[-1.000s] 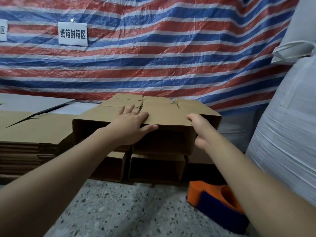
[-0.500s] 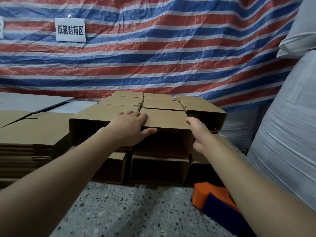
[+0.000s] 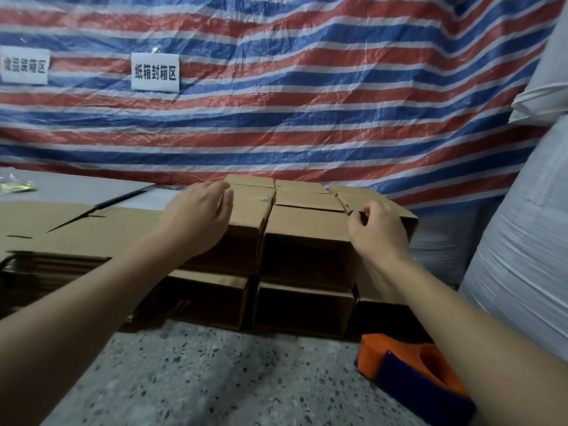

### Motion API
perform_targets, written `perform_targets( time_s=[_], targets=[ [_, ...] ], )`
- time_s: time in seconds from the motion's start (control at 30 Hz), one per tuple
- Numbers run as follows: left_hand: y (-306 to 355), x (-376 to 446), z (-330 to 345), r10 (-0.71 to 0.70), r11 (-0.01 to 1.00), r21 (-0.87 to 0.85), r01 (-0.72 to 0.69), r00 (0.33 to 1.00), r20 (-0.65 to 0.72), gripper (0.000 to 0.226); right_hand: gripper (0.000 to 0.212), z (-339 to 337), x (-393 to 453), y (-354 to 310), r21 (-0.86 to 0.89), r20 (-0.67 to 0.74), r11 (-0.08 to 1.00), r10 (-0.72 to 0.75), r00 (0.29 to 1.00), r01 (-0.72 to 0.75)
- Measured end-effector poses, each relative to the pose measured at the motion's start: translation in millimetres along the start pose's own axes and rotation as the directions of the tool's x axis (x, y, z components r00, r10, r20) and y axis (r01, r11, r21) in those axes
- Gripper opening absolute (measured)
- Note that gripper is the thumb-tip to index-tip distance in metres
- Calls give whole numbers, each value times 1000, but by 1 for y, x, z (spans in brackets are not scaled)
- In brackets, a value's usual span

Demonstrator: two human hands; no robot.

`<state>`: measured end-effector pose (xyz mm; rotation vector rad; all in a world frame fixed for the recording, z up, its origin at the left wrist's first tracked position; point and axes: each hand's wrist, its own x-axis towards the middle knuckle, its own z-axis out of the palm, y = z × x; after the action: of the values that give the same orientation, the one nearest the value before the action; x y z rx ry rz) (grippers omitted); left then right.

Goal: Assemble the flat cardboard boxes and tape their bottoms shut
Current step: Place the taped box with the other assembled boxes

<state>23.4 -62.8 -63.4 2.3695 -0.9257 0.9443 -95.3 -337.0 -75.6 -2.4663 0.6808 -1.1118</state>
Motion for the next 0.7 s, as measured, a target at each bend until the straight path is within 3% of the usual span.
perform_targets(
  time_s=[0.1, 0.2, 0.33, 0.43, 0.53, 0.6, 0.7],
  targets=[
    [-32, -7, -11, -96, 995, 19, 96, 995, -21, 36, 21, 1, -6, -24, -60, -2, 974, -221, 975, 220],
    [-68, -18, -13, -190, 981, 29, 190, 982, -10, 33, 25, 8, -11, -49, -62, 101, 934, -344, 933, 351],
    [-110, -33, -6, -344, 939, 11, 344, 938, 27, 34, 31, 14, -12, -74, -115, 261, 934, -300, 917, 339],
    [-125, -47, 1, -389, 918, 27, 395, 890, 236, 47, 40, 16, -13, -84, -151, 301, 931, -277, 912, 333],
    [-134, -66, 10, -337, 938, 244, 246, 815, 471, 73, 48, 17, -16, -86, -159, 361, 934, -247, 899, 320],
    [-139, -76, 14, -296, 925, 364, 114, 817, 496, 75, 49, 17, -17, -85, -148, 374, 935, -249, 893, 322],
    [-142, -80, 17, -239, 917, 398, 37, 849, 471, 67, 52, 18, -16, -85, -119, 363, 937, -266, 893, 328]
  ],
)
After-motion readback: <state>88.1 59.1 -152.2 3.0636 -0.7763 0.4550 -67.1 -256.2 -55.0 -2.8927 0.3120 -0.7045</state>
